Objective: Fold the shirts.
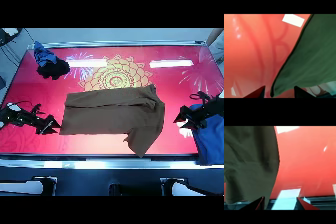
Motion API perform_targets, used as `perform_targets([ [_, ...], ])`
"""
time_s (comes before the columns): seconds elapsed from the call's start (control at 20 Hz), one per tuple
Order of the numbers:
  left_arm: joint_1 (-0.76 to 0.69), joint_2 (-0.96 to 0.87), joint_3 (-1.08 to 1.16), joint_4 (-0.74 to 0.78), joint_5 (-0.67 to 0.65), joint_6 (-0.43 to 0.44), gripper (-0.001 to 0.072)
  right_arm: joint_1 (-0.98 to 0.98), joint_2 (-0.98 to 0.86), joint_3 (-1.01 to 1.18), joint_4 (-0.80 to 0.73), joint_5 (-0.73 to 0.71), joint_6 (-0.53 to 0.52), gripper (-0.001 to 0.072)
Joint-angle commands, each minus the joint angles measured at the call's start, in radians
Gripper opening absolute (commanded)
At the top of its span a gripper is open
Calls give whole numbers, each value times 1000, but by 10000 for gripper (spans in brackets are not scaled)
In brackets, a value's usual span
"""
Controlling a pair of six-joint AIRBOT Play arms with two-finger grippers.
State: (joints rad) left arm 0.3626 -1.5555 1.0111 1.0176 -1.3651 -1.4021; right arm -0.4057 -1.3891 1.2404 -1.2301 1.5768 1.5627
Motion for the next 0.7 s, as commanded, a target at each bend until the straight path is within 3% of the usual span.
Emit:
perform_targets([
  [0.0,-4,-1,-31,-5,9,9,439,-2,0,-8,3,-15,-7,474],
  [0.1,-23,0,-51,-5,30,9,437,-2,0,-8,3,-22,-7,474],
  [0.2,-39,0,-65,-5,62,8,297,-2,0,-8,3,-19,-7,474],
  [0.25,-47,0,-67,-5,76,8,286,-1,0,-8,3,-16,-7,474],
  [0.35,-55,0,-67,-5,88,8,67,-1,0,-34,9,-12,-7,476],
  [0.4,-56,0,-67,-5,91,11,25,-1,0,-71,32,-18,-7,478],
  [0.5,-56,0,-66,-5,92,12,24,6,0,-173,105,-81,-17,483],
  [0.65,-56,11,-66,-5,90,16,24,72,0,-299,171,-286,-19,483],
])
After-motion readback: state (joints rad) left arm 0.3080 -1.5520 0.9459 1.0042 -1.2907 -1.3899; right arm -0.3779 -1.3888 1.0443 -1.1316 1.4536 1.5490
